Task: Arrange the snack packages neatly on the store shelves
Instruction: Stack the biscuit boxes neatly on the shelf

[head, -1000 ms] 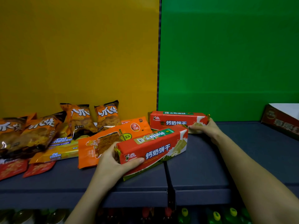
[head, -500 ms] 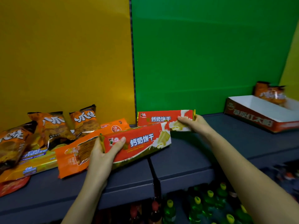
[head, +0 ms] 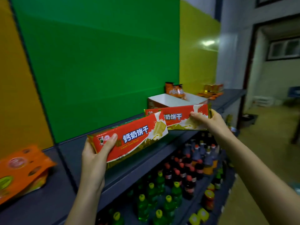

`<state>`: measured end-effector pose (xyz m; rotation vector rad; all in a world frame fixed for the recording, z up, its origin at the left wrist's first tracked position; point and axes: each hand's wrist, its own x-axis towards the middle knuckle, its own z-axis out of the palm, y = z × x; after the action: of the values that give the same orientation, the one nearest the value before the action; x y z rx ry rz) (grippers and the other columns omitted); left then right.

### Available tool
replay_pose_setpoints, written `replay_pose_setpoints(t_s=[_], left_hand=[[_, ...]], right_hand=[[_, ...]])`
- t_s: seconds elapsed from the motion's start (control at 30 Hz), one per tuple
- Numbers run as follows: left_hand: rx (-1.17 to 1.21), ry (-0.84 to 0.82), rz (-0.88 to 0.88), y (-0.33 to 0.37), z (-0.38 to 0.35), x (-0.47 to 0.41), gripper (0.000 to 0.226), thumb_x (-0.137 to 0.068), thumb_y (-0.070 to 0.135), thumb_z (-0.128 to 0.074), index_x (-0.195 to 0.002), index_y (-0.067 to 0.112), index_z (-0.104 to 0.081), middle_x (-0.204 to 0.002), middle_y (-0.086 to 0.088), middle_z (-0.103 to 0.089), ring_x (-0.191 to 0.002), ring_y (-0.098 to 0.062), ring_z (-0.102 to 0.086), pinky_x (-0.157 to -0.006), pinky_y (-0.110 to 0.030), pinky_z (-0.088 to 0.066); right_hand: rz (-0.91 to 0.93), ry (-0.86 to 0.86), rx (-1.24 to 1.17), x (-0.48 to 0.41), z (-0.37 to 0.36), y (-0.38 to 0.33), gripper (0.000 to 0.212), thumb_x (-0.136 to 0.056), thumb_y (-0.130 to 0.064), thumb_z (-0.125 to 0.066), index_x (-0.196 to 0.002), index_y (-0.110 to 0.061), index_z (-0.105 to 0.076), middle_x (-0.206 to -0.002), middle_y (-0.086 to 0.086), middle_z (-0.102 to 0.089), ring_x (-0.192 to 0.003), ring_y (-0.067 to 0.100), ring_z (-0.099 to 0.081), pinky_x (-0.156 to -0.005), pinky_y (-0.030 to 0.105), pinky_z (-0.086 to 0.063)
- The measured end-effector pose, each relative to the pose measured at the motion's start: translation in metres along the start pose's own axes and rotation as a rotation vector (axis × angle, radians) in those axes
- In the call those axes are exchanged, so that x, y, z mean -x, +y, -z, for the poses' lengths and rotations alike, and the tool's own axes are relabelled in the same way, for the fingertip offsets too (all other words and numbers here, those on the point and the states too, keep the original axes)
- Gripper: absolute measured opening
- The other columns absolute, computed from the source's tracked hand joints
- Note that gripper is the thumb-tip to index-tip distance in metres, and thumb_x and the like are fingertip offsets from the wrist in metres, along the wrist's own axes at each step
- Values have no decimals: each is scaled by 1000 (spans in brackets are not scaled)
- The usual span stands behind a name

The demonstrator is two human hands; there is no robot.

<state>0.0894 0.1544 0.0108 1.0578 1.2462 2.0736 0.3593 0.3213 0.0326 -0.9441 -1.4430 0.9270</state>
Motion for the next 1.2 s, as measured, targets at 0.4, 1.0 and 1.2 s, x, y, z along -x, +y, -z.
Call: replay_pose_setpoints(t_s=[0.4,1.0,1.2], left_hand=[[143,-306,174,-78,-239,1,22,-79,18,-69,-96,25,-57,-101,-5,-70,-86,-20,-69,-71,-32,-60],[136,-352,173,-208,-533,-55,33,-77,24,-72,-106,25,-55,-97,-1,-70,-81,-15,-70,-70,-29,-55],[153,-370,178,-261,-633,-111,33,-76,26,-73,-104,28,-54,-99,-1,-71,-85,-19,-70,-75,-36,-57]], right_hand=[[-13,379,117,-13,243,30,43,-78,-29,-72,-113,-11,-55,-102,6,-68,-95,22,-67,-77,32,-55],[-57,565,180,-187,459,132,51,-80,-36,-69,-122,-17,-48,-114,5,-63,-101,21,-64,-89,40,-52],[-66,609,184,-288,510,175,50,-78,-37,-71,-119,-18,-49,-116,6,-63,-101,21,-64,-93,43,-52]])
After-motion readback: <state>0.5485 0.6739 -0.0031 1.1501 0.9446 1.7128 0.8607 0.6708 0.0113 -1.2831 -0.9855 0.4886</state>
